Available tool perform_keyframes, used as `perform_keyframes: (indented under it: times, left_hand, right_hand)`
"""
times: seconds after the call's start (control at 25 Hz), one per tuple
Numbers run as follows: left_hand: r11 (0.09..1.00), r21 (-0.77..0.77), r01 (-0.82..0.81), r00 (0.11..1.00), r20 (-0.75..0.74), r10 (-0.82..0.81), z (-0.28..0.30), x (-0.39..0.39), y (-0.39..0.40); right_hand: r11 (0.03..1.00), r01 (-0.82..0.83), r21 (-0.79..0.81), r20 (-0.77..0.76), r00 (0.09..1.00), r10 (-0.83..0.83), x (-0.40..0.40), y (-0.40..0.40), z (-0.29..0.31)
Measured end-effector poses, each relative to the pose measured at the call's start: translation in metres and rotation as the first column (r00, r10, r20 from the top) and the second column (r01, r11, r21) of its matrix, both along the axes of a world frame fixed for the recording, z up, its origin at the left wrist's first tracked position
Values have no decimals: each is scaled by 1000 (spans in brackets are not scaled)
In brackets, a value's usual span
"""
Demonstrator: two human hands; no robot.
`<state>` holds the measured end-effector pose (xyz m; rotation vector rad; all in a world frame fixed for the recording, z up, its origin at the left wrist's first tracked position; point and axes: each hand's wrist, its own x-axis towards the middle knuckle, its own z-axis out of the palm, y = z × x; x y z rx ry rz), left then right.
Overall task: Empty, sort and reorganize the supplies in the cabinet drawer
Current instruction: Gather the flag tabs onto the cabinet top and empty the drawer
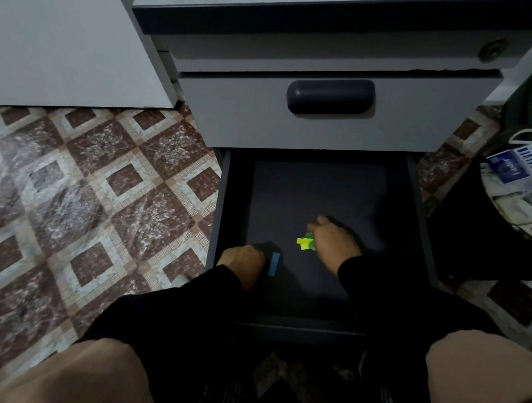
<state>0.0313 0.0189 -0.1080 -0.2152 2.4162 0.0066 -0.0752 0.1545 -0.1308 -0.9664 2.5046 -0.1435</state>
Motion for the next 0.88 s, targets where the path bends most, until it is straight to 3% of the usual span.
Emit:
perform_keyframes:
  times: [0.24, 0.36, 0.52, 0.68, 0.72, 0.8, 0.88]
  left_hand:
    - [995, 98, 8, 997, -81, 0, 15, -25, -16]
    - [989, 133, 59, 998, -38, -55, 17, -7, -7]
    - [992, 93, 88, 996, 20, -90, 4, 10, -3]
    - [965, 217, -146, 981, -91, 169, 8, -9, -12]
    - [933, 288, -218, 950, -156, 271, 11, -15, -14]
    - [783, 472, -405, 810, -211, 546, 11, -23, -11]
    - [694, 496, -522, 728, -164, 665, 7, -23, 4]
  right_hand:
    - [993, 111, 51, 103, 988, -116, -10, 28, 3]
    - [974, 225, 16, 222, 949, -223, -15, 42, 7]
    - [963, 268, -34, 283, 927, -247, -29, 48, 18]
    - [918, 365, -157, 361, 886, -291, -39, 46, 30]
    - [909, 378, -177, 369, 882, -295, -40, 46, 32]
    - [898, 392, -201, 368, 880, -302, -39, 45, 31]
    - [889, 408, -208, 383, 870, -310, -37, 44, 28]
